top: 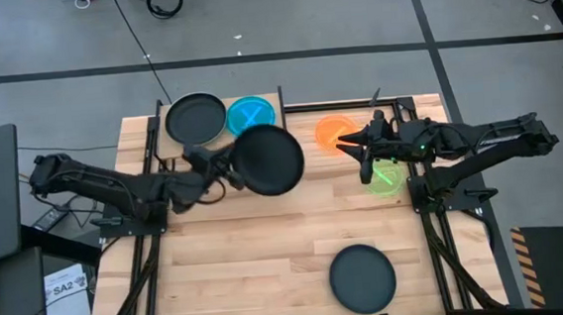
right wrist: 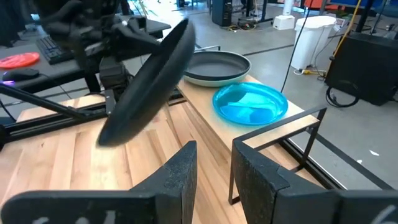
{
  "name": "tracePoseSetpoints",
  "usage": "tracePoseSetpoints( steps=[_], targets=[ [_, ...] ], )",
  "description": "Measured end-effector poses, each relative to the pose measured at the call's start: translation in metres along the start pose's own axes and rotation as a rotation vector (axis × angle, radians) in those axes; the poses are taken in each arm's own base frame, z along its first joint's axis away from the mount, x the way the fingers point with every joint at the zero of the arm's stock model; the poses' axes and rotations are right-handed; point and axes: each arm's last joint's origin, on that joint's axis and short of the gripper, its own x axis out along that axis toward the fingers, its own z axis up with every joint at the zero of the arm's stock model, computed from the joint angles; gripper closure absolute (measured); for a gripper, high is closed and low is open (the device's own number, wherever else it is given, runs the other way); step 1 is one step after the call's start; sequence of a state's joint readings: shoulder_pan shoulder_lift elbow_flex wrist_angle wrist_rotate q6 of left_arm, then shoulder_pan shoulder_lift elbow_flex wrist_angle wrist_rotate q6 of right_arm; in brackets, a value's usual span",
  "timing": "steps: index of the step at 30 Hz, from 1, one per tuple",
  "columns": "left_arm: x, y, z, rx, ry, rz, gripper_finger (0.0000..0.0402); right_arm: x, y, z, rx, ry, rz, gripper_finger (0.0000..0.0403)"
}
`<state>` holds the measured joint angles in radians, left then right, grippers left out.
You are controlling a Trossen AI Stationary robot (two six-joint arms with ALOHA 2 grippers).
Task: Place and stack plates onto a shelf
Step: Stack the black plate on top of the black plate on the shelf
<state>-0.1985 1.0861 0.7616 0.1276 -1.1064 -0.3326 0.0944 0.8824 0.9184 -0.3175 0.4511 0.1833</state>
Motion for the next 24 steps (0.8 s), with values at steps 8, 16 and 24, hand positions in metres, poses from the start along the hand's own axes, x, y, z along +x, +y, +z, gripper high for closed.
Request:
tracePoseSetpoints(
  steps=[8,16,24],
  targets=[
    [0.003,0.037,0.034,-0.051,-0.083,0.102,0.0387,0.000,0.000,0.000,0.000,0.001,0.000,0.0296],
    [0.004,0.074,0.057,-0.097,-0.152,0.231,0.0387,0.000,0.000,0.000,0.000,0.002,0.000,0.0295],
    [0.005,0.109,0.064,-0.114,-0.171,0.419,0.0387,0.000,0.000,0.000,0.000,0.002,0.000,0.0295]
  ],
)
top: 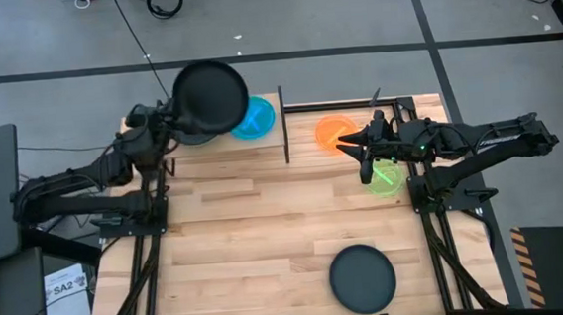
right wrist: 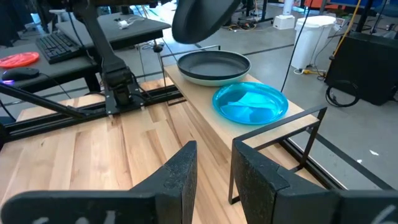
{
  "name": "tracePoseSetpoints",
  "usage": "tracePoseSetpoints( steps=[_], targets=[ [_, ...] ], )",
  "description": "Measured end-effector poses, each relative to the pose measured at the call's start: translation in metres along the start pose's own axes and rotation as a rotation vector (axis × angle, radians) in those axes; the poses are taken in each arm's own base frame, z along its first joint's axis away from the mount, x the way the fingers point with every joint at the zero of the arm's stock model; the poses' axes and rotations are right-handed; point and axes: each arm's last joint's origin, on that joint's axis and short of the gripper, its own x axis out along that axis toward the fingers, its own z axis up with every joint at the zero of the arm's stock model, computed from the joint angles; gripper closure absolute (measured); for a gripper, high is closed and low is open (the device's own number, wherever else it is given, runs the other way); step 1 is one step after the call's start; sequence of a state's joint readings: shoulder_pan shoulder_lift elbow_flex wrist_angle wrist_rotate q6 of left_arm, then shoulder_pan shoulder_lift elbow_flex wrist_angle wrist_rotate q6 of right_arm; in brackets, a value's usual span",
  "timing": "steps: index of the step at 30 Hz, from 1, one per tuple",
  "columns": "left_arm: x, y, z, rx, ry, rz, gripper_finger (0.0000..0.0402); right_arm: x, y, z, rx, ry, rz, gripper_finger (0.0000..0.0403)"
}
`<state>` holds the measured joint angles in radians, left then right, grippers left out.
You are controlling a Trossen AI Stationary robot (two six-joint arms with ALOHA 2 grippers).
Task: Place and stack plates onto a shelf
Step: Stack the black plate on top of the black plate on the shelf
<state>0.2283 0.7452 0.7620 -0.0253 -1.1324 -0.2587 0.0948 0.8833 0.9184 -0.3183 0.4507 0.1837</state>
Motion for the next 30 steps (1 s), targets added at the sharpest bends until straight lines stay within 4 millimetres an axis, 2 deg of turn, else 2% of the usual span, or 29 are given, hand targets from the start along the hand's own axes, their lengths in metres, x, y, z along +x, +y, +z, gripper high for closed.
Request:
tracePoseSetpoints(
  steps=[7,19,30],
  targets=[
    [0.013,0.021,-0.008,-0.013,0.042,0.144,0.0387,0.000,0.000,0.000,0.000,0.000,-0.001,0.0296],
    [0.032,0.057,-0.029,-0.088,0.267,0.285,0.0387,0.000,0.000,-0.001,-0.007,0.014,-0.003,0.0295],
    [0.037,0.070,-0.033,-0.145,0.366,0.313,0.0385,0.000,0.000,-0.002,-0.007,0.015,-0.003,0.0296]
  ],
)
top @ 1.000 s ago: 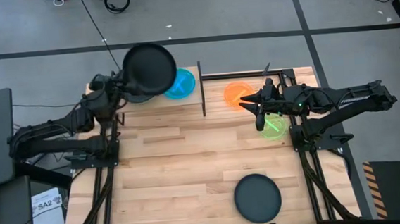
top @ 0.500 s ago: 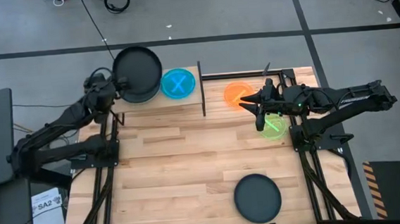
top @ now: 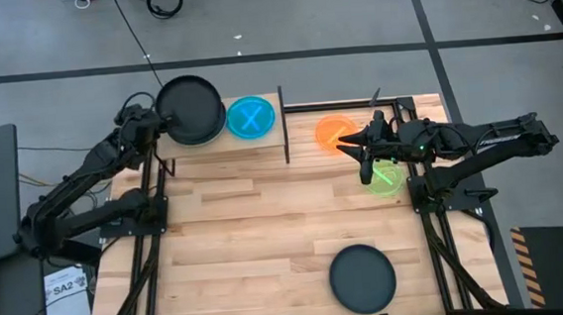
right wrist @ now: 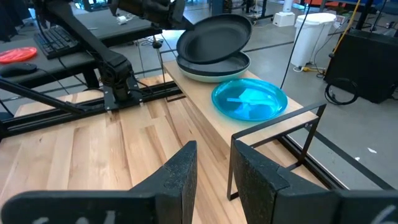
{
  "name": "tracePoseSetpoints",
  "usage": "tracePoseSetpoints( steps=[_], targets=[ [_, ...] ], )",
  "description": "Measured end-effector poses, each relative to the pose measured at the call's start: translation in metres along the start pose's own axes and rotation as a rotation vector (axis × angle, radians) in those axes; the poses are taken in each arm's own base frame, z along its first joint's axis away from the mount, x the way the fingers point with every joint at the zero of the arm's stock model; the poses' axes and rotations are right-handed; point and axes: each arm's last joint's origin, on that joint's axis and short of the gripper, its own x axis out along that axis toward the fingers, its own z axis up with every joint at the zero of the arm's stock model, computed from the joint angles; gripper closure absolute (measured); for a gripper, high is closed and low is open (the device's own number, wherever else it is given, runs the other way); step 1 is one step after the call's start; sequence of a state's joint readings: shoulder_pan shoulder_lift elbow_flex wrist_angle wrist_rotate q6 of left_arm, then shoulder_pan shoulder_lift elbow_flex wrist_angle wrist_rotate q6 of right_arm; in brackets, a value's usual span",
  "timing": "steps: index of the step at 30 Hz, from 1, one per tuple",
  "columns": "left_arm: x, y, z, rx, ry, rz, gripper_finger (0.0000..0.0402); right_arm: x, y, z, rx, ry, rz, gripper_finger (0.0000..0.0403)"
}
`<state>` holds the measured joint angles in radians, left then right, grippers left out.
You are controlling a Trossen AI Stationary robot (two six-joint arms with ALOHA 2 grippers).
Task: Place and stack plates onto a shelf
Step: Stack the black plate on top of the black plate on the shelf
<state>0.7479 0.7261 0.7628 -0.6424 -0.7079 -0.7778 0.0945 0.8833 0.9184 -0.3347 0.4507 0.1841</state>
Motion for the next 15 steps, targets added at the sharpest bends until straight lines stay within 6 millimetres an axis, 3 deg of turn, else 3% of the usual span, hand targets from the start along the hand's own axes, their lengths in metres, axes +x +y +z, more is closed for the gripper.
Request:
tracePoseSetpoints(
  steps=[15],
  targets=[
    [0.019,-0.008,-0.009,-0.001,0.097,0.027,0.0376,0.000,0.000,0.000,0.000,0.000,0.000,0.0297]
  ],
)
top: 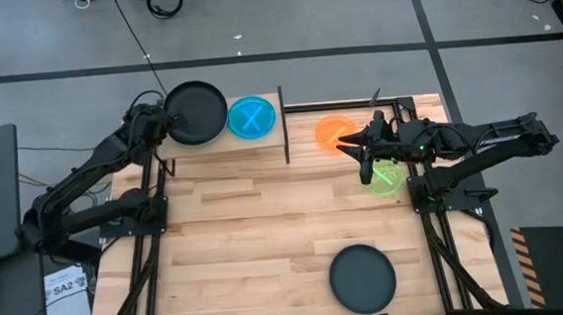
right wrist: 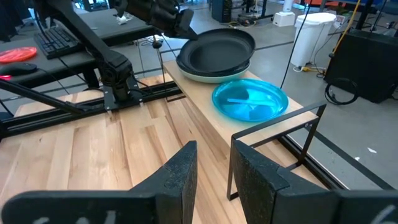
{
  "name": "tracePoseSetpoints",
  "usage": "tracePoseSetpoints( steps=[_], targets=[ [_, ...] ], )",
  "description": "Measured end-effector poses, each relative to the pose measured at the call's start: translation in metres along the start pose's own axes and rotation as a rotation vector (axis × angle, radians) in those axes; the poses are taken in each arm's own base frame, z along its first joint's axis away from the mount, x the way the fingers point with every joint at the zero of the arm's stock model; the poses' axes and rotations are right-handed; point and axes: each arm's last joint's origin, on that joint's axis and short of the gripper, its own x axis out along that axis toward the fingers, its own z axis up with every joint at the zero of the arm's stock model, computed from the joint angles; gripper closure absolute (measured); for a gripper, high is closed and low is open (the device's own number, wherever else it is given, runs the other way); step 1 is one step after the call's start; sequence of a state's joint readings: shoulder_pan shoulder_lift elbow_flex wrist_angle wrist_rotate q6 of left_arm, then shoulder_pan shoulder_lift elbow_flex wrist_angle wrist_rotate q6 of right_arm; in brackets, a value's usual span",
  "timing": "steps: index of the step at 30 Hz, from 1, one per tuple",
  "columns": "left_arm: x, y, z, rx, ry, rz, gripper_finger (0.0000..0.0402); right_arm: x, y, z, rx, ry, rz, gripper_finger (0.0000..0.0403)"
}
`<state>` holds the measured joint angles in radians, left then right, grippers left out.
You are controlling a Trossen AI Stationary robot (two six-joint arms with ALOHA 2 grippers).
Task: Place and stack plates onto a shelf
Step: Stack the black plate on top of the black plate on the shelf, then stack the orange plate on top of the blue plate on the shelf
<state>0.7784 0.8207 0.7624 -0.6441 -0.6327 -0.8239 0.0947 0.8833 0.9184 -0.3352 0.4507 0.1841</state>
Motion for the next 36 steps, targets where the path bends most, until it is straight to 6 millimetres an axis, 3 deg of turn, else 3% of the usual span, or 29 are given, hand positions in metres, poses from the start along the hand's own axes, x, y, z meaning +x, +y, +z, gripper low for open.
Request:
tracePoseSetpoints(
  steps=[19,36],
  targets=[
    [0.0029,-0.0013,-0.0007,0.004,-0.014,0.025,0.0370,0.0000,-0.0001,-0.0001,0.000,0.001,-0.001,0.0297],
    [0.0029,-0.0012,-0.0005,-0.044,-0.021,0.030,0.0236,0.0000,-0.0001,-0.0003,-0.001,0.003,-0.001,0.0297]
  ],
)
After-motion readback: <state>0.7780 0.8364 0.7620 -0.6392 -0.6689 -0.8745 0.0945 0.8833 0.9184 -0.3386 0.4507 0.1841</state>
